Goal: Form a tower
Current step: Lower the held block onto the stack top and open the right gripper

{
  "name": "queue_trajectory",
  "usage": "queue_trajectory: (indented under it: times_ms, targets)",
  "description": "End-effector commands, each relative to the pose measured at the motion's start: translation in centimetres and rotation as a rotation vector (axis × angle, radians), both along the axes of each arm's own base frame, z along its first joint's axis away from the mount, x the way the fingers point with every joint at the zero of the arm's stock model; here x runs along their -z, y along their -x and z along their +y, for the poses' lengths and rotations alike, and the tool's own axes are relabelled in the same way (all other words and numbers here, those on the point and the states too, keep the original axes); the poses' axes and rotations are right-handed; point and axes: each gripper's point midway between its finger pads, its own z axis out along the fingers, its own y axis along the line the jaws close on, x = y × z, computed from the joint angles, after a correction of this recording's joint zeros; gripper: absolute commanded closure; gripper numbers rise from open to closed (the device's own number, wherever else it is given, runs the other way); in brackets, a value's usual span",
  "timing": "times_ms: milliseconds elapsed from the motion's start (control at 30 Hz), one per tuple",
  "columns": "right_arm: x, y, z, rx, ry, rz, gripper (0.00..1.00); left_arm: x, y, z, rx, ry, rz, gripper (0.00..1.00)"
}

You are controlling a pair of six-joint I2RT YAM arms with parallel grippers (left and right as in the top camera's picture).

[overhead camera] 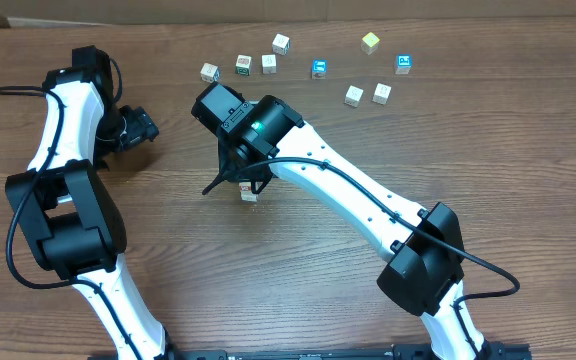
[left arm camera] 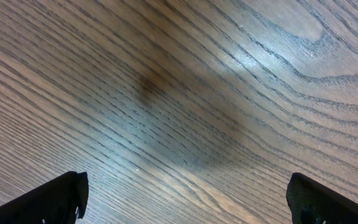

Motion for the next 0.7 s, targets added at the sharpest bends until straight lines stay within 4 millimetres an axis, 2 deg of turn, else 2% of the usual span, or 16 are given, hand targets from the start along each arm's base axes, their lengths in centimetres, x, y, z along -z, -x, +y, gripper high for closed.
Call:
queue_trajectory:
  times_ms: [0,267,667]
  targets:
    - [-0.4,-0.3,-0.3,0.009,0.011,-0.030,0.80,0.4,-0.1,-0.2,0.019,-0.003,0.011,0.00]
    - [1.0,-0.1,-0.5,0.009,0.027,-0.014,0.80,0.4,-0.1,-0.2,0.018,-0.004,0.011,0.00]
    - [1.2,0.0,-0.5,0.054,0.013,0.000,0.80,0.4,0.0,-0.2,0.018,-0.003,0.011,0.00]
